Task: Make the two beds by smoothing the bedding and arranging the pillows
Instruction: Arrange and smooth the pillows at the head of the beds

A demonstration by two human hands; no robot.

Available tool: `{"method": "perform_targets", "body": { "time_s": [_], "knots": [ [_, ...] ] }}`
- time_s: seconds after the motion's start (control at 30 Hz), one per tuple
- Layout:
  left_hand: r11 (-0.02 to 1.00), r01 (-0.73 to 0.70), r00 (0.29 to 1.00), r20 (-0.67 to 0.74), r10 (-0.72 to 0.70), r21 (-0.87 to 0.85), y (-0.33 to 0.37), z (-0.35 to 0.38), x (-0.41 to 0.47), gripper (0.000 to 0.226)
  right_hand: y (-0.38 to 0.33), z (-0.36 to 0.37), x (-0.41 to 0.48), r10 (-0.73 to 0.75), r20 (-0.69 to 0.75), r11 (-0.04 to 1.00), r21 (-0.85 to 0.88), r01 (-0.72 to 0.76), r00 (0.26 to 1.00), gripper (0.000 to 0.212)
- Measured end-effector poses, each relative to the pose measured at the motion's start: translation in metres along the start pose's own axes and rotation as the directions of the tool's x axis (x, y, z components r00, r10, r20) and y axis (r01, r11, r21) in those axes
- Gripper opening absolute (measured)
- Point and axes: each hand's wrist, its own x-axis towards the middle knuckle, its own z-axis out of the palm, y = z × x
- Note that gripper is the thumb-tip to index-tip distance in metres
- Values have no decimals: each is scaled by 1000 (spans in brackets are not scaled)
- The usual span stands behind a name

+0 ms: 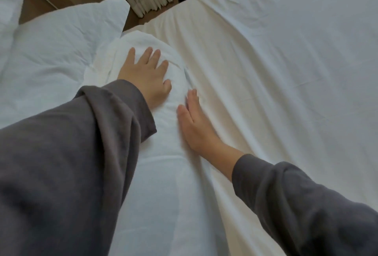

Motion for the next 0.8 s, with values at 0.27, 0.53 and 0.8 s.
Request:
{"method": "perform_targets", "body": {
  "time_s": [0.27, 0.53, 0.8],
  "knots": [
    [999, 22, 1000, 8, -21, -36, 17, 2, -55, 63, -4, 4, -10, -49, -10, 996, -79, 48, 999, 57],
    [1000, 21, 997, 74, -19, -24, 48, -2, -118, 66, 17, 10, -69, -36, 102, 990, -129, 50, 994, 57],
    [999, 4, 995, 97, 1, -52, 71, 0, -197, 65, 29, 7, -126, -68, 138, 979, -181, 92, 988, 55]
  ]
}}
